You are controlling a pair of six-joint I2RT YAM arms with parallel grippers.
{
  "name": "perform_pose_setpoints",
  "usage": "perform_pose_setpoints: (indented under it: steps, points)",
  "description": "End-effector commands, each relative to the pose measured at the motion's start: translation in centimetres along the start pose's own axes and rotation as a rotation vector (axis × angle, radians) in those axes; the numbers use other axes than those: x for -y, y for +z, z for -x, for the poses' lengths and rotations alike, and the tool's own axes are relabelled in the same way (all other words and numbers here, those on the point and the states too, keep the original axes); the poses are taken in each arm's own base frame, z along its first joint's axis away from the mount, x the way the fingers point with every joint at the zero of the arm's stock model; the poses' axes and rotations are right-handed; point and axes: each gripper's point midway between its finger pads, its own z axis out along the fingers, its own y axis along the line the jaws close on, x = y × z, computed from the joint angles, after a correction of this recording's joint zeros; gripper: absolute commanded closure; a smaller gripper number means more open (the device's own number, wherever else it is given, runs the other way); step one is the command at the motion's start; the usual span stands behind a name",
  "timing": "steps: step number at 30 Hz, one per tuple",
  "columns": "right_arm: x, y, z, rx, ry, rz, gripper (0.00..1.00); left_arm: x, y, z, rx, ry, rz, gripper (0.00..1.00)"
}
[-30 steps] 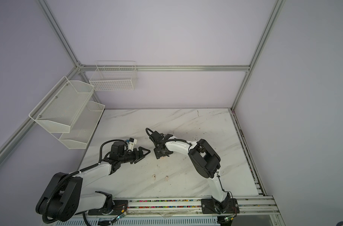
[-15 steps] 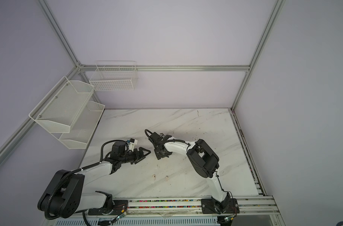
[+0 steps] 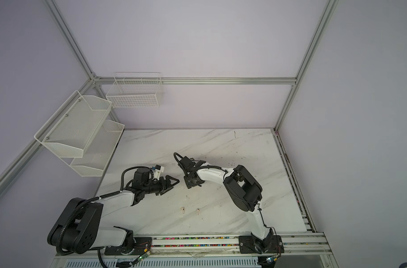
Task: Insert wireless bluetooth earbuds into charging case
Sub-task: Pick up the charging case from the center of the table.
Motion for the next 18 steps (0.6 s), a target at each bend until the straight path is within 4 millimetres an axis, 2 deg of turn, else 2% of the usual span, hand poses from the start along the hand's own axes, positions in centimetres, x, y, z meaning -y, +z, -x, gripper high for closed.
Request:
perform_pose_setpoints:
  steps: [1,5,10,15,18]
  points:
    - [0.6,-2.4,2.0,0.078,0.11,0.047,0.56,1.9,-0.1,0.5,0.042,0.119,-0.037,0.22]
    - [0.7,-3.9,2.5,0.109,0.199,0.11,0.56,2.8,0.8,-0.8,0.079,0.222,-0.05,0.22]
    - [0.9,-5.8,3.3,0.153,0.322,0.213,0.57,4.3,1.6,-1.2,0.195,0.387,-0.086,0.24]
    - [0.8,-7.8,4.7,0.222,0.432,0.262,0.58,7.3,2.1,-0.7,0.361,0.574,-0.125,0.26]
    - [0.6,-9.0,5.6,0.264,0.506,0.304,0.58,7.2,3.0,0.2,0.445,0.598,-0.126,0.27]
